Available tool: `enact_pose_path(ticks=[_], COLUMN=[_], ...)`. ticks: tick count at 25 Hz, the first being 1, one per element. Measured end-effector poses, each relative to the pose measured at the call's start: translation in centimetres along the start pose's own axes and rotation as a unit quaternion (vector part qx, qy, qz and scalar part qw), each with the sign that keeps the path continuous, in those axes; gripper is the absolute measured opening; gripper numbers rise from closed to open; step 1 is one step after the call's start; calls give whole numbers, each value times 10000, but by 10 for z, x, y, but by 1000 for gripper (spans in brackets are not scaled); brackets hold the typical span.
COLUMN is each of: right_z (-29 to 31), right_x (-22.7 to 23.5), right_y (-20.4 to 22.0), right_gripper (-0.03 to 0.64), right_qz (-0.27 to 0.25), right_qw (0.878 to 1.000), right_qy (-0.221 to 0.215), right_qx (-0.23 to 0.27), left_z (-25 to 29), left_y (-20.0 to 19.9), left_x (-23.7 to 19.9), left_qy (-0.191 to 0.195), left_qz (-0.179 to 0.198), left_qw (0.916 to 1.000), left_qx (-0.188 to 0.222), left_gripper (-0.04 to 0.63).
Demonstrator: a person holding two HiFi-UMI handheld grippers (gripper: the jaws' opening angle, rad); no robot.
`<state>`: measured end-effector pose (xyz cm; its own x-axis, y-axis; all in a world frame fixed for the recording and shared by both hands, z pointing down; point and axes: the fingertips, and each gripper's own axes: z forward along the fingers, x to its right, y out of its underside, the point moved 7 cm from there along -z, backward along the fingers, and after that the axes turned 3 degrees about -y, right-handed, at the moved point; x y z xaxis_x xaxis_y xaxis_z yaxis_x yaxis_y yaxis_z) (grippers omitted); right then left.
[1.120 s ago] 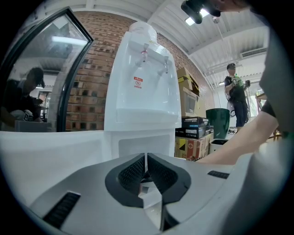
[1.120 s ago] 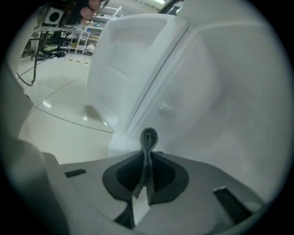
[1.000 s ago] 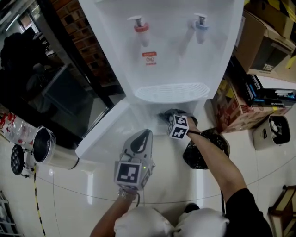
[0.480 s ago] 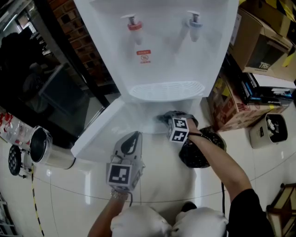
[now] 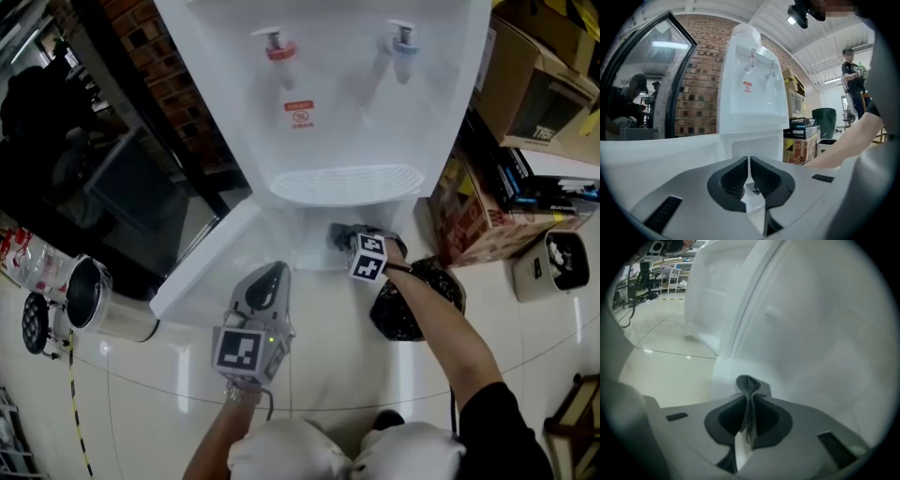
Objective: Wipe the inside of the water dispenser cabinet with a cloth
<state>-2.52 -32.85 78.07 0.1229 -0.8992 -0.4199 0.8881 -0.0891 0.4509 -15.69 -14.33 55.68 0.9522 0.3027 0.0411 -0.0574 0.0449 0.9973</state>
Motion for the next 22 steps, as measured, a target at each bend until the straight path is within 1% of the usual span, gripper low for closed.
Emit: enact_pose_path(ticks=[3,5,6,7,8,10,12,14,17,19,22], right_z=[-9,-17,-22,-28,-34,-41,-36,-24,-17,-9,7], right_x=[-27,-46,-52,-53,-49,-28,-3,14,30,32,18], right_y=[8,12,12,10,7,0,-2,-4,-18,-18,-6], right_gripper=[21,22,21,21,21,21,21,20,20,20,20], right_qz=[-236,-509,-677,-807,-860,-721,-353,54,285,405,338], right_qw=[9986,9952,9935,9928,9933,9967,9993,9990,9957,9951,9974], right_qy=[-451,-802,-877,-858,-754,-379,32,379,853,897,599], right_qx=[-166,-245,-252,-220,-159,-7,141,240,239,113,-192], left_z=[0,1,3,4,6,8,8,7,7,6,4], left_y=[1,2,3,3,3,4,5,5,5,6,8], left_x=[0,0,1,2,3,6,8,10,11,11,12], left_qy=[9,-2,-4,2,18,53,78,95,97,107,118], left_qz=[18,-2,-13,-18,-14,5,18,12,44,64,57], left_qw=[10000,10000,10000,10000,9999,9999,10000,10000,9999,9999,9999], left_qx=[-76,-7,50,96,114,98,50,-22,30,21,-15], left_gripper=[21,21,21,21,21,21,21,21,21,21,21])
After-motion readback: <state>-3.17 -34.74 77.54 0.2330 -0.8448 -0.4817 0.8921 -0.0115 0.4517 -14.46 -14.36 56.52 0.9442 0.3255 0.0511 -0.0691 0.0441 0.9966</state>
